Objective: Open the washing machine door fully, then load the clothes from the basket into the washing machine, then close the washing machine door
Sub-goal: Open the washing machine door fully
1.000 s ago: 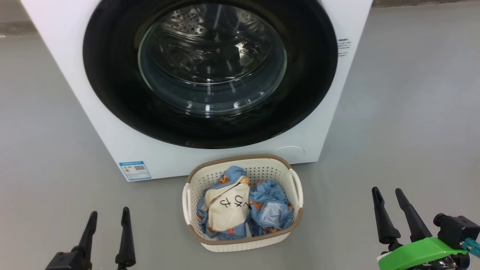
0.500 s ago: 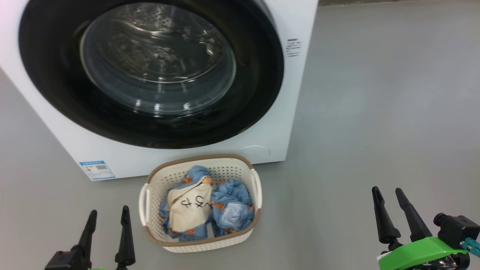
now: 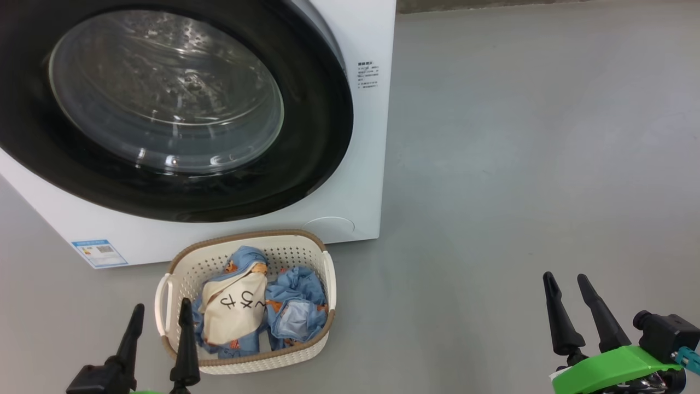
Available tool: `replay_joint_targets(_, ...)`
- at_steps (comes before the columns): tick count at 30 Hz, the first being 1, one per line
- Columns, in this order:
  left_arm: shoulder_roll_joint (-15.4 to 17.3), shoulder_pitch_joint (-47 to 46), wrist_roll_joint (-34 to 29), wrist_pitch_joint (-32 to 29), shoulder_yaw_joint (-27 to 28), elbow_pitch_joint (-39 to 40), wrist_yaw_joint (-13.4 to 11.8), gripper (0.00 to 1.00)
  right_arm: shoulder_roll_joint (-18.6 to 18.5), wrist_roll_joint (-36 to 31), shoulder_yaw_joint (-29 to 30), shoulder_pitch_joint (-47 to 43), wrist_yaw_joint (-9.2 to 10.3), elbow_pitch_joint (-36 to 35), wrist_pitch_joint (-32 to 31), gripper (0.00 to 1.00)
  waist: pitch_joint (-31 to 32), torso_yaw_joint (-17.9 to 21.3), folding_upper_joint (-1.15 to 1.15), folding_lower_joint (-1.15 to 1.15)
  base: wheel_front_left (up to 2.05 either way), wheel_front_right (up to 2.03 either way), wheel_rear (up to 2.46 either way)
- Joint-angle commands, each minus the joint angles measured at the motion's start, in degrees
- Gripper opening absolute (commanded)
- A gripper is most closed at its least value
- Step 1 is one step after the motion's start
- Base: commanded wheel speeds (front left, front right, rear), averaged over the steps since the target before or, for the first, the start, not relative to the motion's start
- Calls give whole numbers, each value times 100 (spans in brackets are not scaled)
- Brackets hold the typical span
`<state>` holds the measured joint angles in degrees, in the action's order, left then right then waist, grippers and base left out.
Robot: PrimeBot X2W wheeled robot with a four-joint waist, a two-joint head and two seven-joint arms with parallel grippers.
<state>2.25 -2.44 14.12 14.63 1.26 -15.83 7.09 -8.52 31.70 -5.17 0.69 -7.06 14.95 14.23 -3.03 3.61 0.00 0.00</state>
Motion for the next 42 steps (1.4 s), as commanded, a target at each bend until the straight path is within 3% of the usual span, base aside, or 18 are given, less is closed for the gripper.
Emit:
replay_joint_targets(1, 63, -205, 31, 37, 163, 167, 12, 100, -68, -40, -98, 130, -43, -152, 77, 100, 1, -1, 0, 0, 16, 16, -33)
replay_joint_targets(42, 63, -271, 32, 37, 84, 122, 34, 100, -99, -83, -104, 243, -43, -105, 77, 100, -145, -9, 0, 0, 0, 0, 0)
